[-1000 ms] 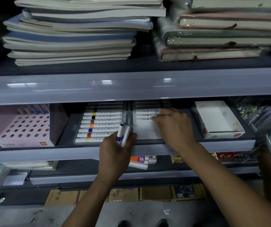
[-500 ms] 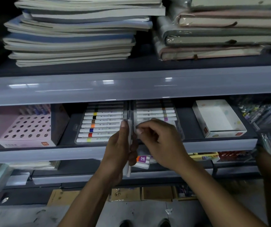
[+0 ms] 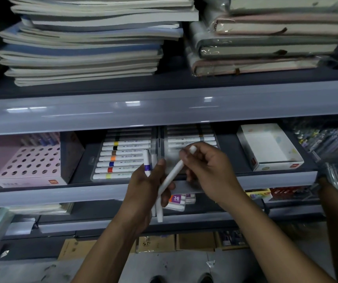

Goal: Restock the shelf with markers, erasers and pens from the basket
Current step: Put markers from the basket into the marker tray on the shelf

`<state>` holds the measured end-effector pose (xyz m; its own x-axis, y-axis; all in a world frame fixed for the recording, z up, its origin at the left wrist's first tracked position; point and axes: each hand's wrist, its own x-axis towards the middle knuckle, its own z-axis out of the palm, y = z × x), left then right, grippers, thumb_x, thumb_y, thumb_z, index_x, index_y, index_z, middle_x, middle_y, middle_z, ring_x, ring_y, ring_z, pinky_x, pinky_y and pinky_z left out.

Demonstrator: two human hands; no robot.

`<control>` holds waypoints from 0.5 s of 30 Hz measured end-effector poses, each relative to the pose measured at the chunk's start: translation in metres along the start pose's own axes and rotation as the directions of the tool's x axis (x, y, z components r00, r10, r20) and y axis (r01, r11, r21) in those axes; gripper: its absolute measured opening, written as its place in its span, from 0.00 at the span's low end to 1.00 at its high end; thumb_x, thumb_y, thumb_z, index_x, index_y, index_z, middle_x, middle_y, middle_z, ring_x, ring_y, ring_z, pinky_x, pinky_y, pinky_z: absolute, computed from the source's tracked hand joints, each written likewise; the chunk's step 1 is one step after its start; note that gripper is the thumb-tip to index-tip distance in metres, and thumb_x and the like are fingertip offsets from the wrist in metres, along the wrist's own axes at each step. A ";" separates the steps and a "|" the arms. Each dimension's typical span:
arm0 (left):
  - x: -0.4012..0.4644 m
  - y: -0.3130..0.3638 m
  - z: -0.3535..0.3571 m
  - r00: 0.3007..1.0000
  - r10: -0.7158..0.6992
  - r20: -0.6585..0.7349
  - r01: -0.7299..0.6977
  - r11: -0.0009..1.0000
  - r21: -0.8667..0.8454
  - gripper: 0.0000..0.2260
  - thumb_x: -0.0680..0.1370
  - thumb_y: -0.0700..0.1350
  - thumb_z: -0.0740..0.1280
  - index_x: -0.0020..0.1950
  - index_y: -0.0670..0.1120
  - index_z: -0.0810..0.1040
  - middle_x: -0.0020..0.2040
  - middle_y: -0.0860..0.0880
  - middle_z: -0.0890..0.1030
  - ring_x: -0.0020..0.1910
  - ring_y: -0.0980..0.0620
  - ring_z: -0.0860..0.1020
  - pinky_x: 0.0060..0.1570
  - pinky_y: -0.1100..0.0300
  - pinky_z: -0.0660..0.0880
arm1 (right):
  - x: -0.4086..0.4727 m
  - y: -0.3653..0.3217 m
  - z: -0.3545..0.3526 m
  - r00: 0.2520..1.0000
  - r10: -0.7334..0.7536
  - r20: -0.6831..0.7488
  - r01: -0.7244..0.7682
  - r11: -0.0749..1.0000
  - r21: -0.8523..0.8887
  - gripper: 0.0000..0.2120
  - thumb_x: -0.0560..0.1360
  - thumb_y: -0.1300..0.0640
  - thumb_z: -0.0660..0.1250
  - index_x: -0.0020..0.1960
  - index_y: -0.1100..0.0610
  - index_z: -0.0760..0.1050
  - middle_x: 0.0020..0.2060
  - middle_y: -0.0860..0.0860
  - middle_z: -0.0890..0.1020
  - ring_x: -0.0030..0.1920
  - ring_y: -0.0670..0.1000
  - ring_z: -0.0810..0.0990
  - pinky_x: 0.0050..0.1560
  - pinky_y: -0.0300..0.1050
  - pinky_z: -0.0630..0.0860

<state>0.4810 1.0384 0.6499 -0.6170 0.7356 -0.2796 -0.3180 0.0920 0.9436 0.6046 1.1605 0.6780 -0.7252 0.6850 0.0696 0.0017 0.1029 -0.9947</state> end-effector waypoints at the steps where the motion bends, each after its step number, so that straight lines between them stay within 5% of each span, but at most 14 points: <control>1: 0.001 -0.001 -0.003 1.000 0.006 -0.018 -0.006 1.000 -0.003 0.18 0.83 0.54 0.67 0.47 0.39 0.76 0.32 0.42 0.80 0.21 0.49 0.69 0.22 0.58 0.69 | 0.001 0.000 -0.005 1.000 0.008 -0.017 -0.007 0.999 0.045 0.03 0.80 0.55 0.72 0.48 0.53 0.82 0.35 0.49 0.82 0.35 0.47 0.81 0.38 0.43 0.81; 8: 0.001 -0.001 -0.012 0.984 0.065 -0.165 -0.070 0.997 -0.027 0.20 0.73 0.57 0.75 0.45 0.38 0.84 0.29 0.43 0.78 0.21 0.52 0.68 0.21 0.60 0.66 | 0.000 0.006 -0.028 0.999 -0.039 -0.039 0.042 0.995 0.094 0.05 0.77 0.65 0.73 0.52 0.59 0.83 0.43 0.53 0.87 0.43 0.52 0.87 0.45 0.44 0.84; 11: -0.001 0.000 -0.009 0.966 0.137 -0.221 -0.128 0.990 0.056 0.21 0.70 0.58 0.76 0.41 0.39 0.82 0.24 0.49 0.74 0.20 0.53 0.69 0.21 0.60 0.66 | 0.000 0.010 -0.032 0.991 -0.128 -0.033 0.121 0.980 -0.161 0.06 0.76 0.60 0.76 0.50 0.53 0.83 0.46 0.48 0.86 0.48 0.51 0.86 0.51 0.49 0.84; 15: -0.002 -0.001 -0.004 0.937 0.266 -0.224 -0.219 0.952 0.216 0.12 0.77 0.52 0.76 0.42 0.45 0.82 0.26 0.54 0.77 0.23 0.59 0.73 0.24 0.66 0.68 | 0.000 0.007 -0.030 0.924 -0.364 0.122 0.364 0.729 -0.580 0.06 0.76 0.53 0.77 0.53 0.50 0.85 0.50 0.40 0.81 0.53 0.45 0.81 0.54 0.47 0.80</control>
<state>0.4796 1.0345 0.6483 -0.8244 0.5638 -0.0505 -0.0119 0.0719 0.9973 0.6248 1.1831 0.6732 -0.7546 0.5070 0.4166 0.1365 0.7423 -0.6560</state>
